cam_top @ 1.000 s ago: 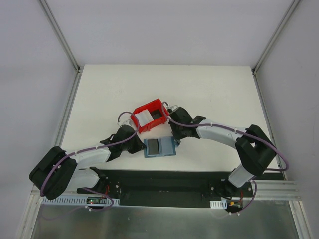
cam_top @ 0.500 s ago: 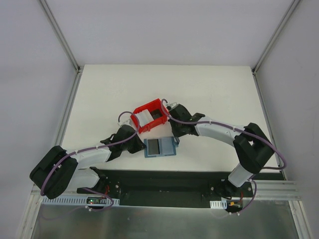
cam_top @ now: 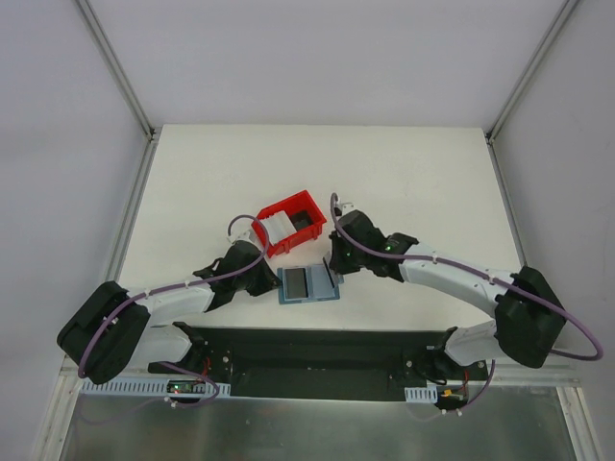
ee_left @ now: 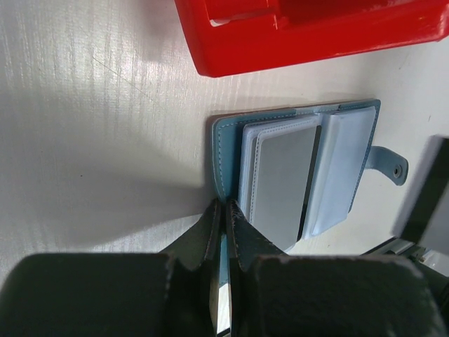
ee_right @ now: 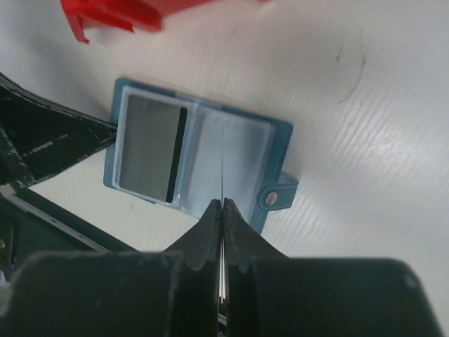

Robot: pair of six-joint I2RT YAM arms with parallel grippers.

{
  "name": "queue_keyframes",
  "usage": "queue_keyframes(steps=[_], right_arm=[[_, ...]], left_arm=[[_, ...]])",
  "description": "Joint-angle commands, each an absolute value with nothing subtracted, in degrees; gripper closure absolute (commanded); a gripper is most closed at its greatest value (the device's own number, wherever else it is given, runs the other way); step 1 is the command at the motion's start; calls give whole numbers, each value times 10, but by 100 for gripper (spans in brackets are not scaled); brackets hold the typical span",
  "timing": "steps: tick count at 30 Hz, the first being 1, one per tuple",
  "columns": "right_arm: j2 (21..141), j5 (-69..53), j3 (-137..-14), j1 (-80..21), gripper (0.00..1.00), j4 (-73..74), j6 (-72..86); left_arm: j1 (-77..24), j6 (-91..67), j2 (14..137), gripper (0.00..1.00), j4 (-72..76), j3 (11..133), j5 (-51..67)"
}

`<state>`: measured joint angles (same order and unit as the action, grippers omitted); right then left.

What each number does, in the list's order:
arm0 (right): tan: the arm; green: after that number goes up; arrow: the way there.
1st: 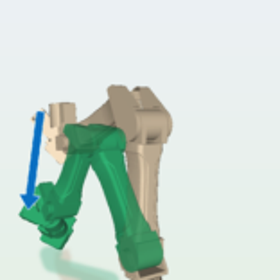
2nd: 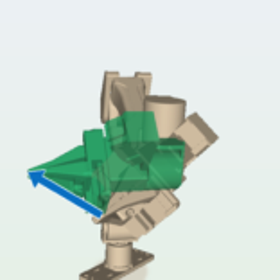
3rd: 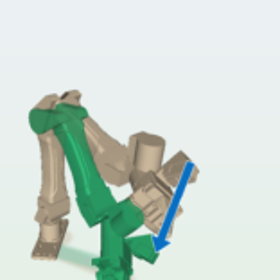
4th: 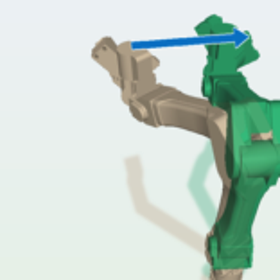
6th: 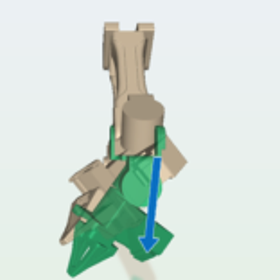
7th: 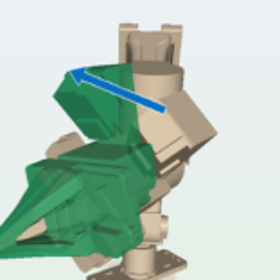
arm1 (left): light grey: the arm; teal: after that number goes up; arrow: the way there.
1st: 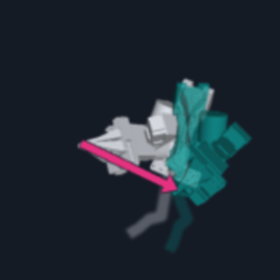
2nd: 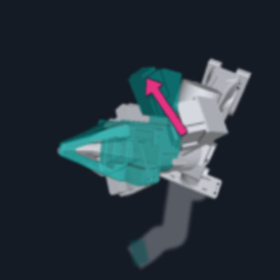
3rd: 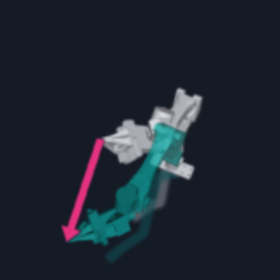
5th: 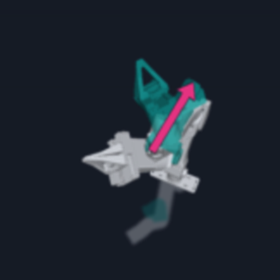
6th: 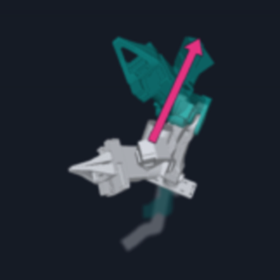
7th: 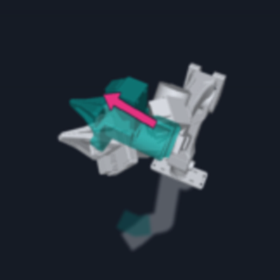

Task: Put the credit cards into the card holder
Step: Turn over the card slot in the card holder.

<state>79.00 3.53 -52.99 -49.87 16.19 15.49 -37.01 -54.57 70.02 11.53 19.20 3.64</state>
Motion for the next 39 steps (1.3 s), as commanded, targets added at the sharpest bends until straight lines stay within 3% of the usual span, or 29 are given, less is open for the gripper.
queue_keyframes(steps=[1, 8, 27, 39], right_arm=[[813, 68, -501, -526, 100, 154, 239], [820, 136, -491, -540, 100, 160, 241], [870, 142, -515, -574, 100, 142, 241], [895, 257, -617, -640, 100, 258, 230]], left_arm=[[-365, -524, 703, 100, 51, 179, 44], [-365, -533, 689, 100, 51, 171, 47], [-365, -538, 696, 100, 54, 171, 47], [-365, -540, 700, 100, 62, 168, 47]])
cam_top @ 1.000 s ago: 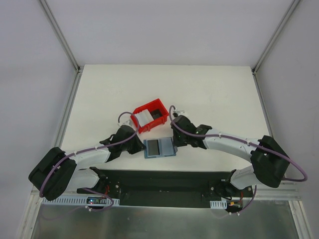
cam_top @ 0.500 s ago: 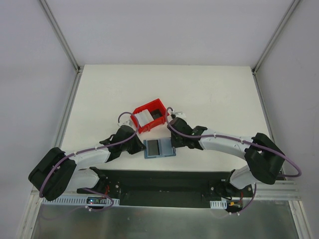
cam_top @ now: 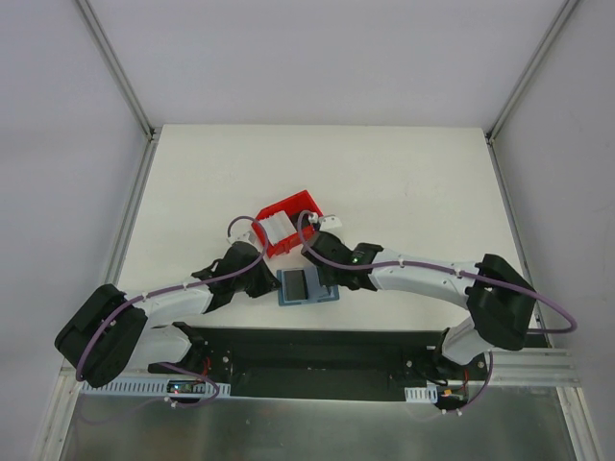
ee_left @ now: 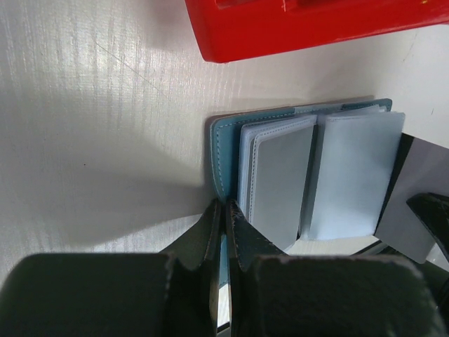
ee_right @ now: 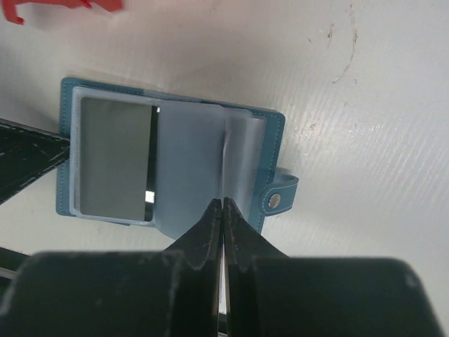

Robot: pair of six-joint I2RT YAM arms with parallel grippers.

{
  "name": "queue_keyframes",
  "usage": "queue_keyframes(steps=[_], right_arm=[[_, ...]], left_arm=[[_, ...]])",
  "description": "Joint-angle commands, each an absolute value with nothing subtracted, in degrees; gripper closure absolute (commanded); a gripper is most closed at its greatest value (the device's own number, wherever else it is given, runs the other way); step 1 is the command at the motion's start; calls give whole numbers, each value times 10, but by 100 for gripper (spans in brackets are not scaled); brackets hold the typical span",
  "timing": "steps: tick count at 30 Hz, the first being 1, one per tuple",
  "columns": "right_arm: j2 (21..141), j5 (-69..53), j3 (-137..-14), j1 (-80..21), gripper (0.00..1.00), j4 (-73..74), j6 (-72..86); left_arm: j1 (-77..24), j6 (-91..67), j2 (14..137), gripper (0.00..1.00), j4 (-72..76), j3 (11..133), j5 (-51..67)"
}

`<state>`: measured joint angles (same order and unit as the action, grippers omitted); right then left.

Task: Put the credit cards into the card holder
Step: Turn over the card slot in the card holder.

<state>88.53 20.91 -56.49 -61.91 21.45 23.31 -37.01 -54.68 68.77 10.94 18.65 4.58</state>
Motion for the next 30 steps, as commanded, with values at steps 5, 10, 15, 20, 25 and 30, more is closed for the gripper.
queue_keyframes(steps=[5, 10, 15, 20, 25, 30], right_arm=[[912, 269, -648, -652, 100, 280, 231], [906, 248, -639, -653, 100, 247, 215], [915, 151, -647, -653, 100, 183, 191], [926, 144, -644, -653, 100, 178, 193], [881, 173, -614, -640, 100, 178, 202], [875, 178, -593, -624, 100, 179, 219]], left_arm=[[-365, -541, 701, 100, 63, 169, 47], [-365, -541, 699, 100, 63, 167, 47], [-365, -540, 699, 100, 63, 167, 47], [-365, -537, 687, 100, 63, 167, 47], [-365, -539, 669, 100, 63, 159, 47], [-365, -528, 632, 100, 55, 167, 60]])
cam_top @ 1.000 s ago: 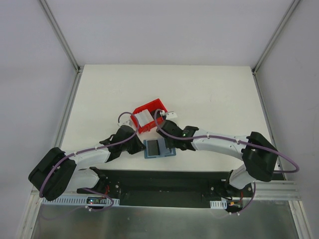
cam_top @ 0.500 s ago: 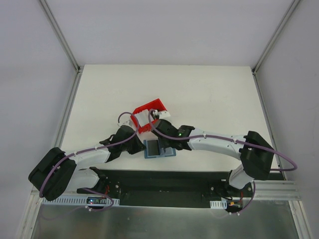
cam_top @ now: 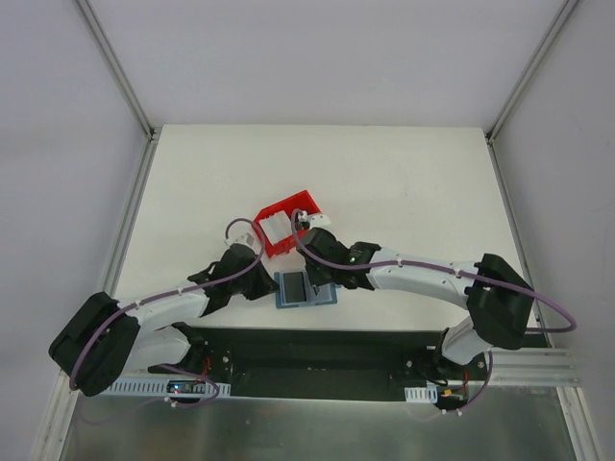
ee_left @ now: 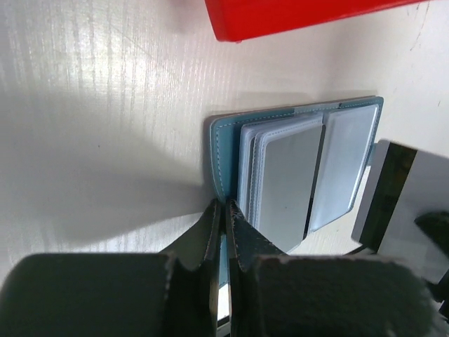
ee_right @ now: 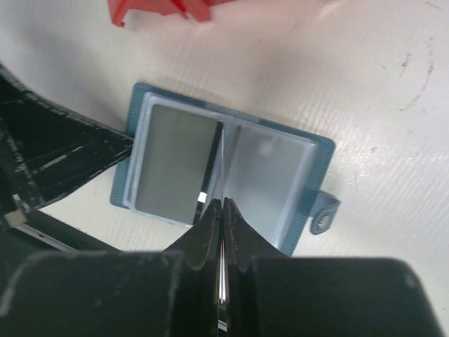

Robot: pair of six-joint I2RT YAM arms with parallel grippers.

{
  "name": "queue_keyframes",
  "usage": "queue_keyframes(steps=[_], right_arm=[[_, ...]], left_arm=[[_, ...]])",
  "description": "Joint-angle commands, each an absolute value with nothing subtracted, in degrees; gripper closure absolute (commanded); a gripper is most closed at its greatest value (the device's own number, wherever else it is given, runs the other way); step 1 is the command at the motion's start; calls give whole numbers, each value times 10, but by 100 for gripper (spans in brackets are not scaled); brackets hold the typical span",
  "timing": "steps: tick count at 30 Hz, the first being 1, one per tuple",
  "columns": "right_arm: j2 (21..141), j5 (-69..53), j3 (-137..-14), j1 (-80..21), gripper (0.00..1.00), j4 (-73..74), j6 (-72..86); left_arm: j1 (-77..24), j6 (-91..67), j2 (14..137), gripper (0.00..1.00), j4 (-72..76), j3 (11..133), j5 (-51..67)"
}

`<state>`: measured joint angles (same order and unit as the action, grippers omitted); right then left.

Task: Put the credit cards into the card holder
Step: Turn over the card slot in the card holder.

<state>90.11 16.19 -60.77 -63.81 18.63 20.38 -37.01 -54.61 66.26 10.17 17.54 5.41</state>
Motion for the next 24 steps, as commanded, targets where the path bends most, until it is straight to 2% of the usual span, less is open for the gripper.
queue_keyframes(steps=[1, 9, 18, 24], right_arm=[[878, 177, -588, -619, 100, 185, 222], [910, 140, -549, -592, 100, 169, 241], [918, 120, -528, -592, 100, 146, 253], [859, 167, -509, -575, 100, 168, 252]], left_arm=[[-366, -526, 620, 100, 49, 170, 64], [-367, -523, 544, 100, -11, 221, 91], [-446, -491, 641, 100, -21, 328, 85], [-461, -497, 685, 100, -23, 324, 62]])
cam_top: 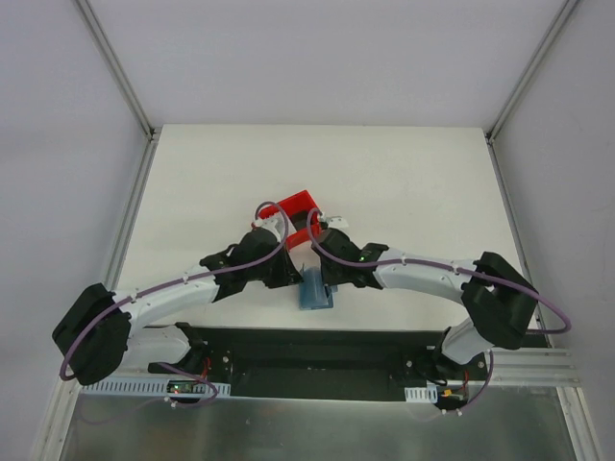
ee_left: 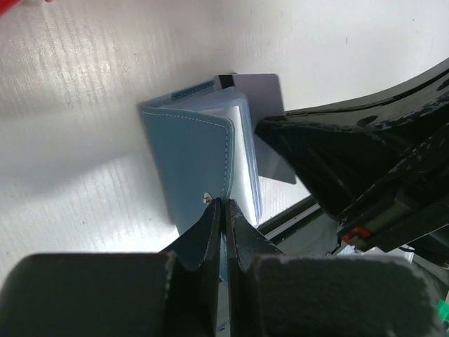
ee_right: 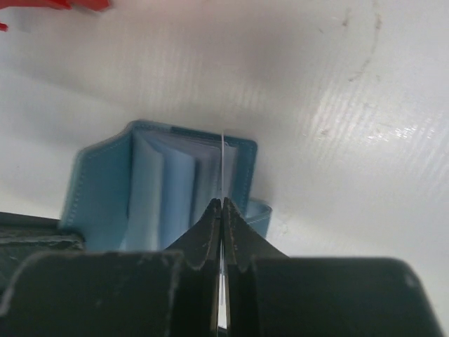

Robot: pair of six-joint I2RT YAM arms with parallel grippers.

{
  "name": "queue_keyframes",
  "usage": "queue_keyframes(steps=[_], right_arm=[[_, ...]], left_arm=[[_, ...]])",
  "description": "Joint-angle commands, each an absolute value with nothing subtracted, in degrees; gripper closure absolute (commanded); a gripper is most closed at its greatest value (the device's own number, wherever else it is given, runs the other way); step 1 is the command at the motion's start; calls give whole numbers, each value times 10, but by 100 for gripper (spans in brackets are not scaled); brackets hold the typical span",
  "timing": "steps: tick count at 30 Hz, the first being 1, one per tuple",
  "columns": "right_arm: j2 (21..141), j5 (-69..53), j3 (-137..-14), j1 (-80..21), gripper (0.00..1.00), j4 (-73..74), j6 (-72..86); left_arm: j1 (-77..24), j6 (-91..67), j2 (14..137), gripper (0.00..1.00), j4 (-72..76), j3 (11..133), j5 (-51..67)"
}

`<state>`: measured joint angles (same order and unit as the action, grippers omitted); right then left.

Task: Put the credit cards into the card holder
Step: Turn over the card slot in the card holder.

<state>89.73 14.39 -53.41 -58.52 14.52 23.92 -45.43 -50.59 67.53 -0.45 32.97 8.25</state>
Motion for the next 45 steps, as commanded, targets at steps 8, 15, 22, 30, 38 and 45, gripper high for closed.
queue_keyframes(steps=[8, 15, 22, 30, 38, 45], right_arm=[[760, 185, -496, -567, 100, 170, 241], [780, 102, -477, -570, 100, 109, 274], [818, 90, -478, -570, 100, 105, 288], [817, 77, -476, -572, 100, 108, 294], [838, 106, -487, -577, 100, 140, 296], [802, 157, -489, -578, 100, 163, 281]], left_arm=[[-455, -519, 650, 100, -59, 275, 4], [-455, -555, 623, 100, -70, 218, -36], [-453, -577, 576, 100, -97, 182, -62], [-453, -592, 611, 100, -97, 192, -61], [-453, -628, 619, 100, -71, 187, -57], [-453, -653, 640, 100, -35, 180, -45]])
